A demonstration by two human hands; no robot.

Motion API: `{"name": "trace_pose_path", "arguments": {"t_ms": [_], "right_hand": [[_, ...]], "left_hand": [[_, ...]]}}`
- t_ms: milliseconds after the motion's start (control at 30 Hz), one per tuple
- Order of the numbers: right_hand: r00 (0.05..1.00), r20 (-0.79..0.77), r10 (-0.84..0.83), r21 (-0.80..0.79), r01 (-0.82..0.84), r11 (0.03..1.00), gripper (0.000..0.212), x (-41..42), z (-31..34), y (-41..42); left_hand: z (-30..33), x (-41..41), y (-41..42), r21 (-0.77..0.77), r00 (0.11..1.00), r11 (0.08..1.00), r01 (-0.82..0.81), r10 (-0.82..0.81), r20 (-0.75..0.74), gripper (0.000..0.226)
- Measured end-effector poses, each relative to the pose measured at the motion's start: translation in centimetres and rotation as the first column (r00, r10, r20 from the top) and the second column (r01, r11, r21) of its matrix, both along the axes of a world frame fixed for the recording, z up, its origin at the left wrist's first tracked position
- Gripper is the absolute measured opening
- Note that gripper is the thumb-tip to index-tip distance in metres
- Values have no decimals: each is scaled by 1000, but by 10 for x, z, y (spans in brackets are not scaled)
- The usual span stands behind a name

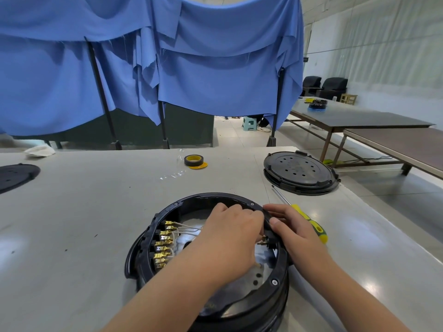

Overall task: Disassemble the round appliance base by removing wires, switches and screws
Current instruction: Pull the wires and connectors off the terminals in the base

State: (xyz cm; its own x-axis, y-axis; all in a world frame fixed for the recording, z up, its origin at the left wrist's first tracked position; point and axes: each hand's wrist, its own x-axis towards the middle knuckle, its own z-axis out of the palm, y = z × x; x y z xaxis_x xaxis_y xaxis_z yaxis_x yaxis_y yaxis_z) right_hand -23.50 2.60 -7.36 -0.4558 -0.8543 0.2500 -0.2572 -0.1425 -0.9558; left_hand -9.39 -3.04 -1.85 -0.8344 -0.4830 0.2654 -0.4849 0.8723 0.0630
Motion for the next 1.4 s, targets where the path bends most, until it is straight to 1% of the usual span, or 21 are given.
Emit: {"name": "trace_pose_path", "arguments": {"t_ms": [133, 200, 267, 433, 533, 600, 667, 733, 800, 833, 900, 933, 1000, 1067, 1200, 1267, 1400], "right_hand": [[1000, -6, 6, 2, -6, 1000, 26, 0, 1, 1], [1000, -8, 10, 0, -10, 1000, 26, 1, 1, 1], [1000, -12, 12, 1, -12, 1000, 26, 1, 1, 1], [1000, -27, 12, 2, -12, 1000, 28, 0, 1, 0], [999, -33, 10, 17, -9, 1000, 27, -1, 1, 1], [1000, -28, 14, 25, -13, 1000, 27, -1, 1, 1], [1000, -21, 11, 21, -10, 1000, 26, 0, 1, 1], [1000, -9, 9, 5, -9, 1000, 25, 1, 2, 1], [1000, -5, -8, -13, 8, 1000, 24, 2, 3, 3], [1000, -7, -17, -19, 16, 1000, 23, 3, 5, 4], [999, -37, -30, -29, 29, 999, 21, 4, 8, 7], [995, -88, -49, -39, 46, 998, 20, 5, 11, 8], [979, -189, -77, -69, 65, 996, 18, 6, 17, 12], [979, -199, -48, -81, 32, 996, 14, 9, 24, 15], [978, -204, 48, -70, -63, 996, 12, 17, 34, 16], [973, -224, 53, -63, -68, 996, 13, 20, 37, 16], [966, -250, 68, -46, -82, 996, 19, 24, 42, 16]], "left_hand": [[-1, -2, 3, -104, 1000, 995, -9, 12, 27, 11], [-2, -2, 4, -126, 999, 992, -12, 16, 34, 13], [-1, -2, 3, -117, 999, 993, -17, 22, 41, 13], [0, -2, 1, -23, 998, 998, -50, 51, 38, 12], [1, 3, -6, -40, 993, 995, -95, 98, 65, 10], [3, 7, -12, -45, 994, 993, -112, 112, -11, 6], [5, 7, -13, -33, 988, 997, -75, 70, -138, 7], [7, 5, -11, 9, 972, 1000, -20, 22, -235, 9], [7, 4, -11, 67, 961, 998, 20, 0, -277, 9], [6, 5, -12, 122, 952, 992, 37, 1, -305, 9], [6, 6, -15, 286, 904, 954, 88, 44, -424, 7], [8, 7, -16, 369, 860, 921, 122, 87, -502, 7], [10, 9, -18, 507, 755, 836, 212, 189, -628, 11], [13, 10, -20, 591, 676, 749, 298, 271, -685, 13], [17, 11, -22, 673, 600, 630, 388, 381, -703, 12], [18, 12, -22, 691, 576, 581, 430, 412, -705, 11], [19, 13, -22, 694, 543, 542, 474, 441, -714, 9]]}}
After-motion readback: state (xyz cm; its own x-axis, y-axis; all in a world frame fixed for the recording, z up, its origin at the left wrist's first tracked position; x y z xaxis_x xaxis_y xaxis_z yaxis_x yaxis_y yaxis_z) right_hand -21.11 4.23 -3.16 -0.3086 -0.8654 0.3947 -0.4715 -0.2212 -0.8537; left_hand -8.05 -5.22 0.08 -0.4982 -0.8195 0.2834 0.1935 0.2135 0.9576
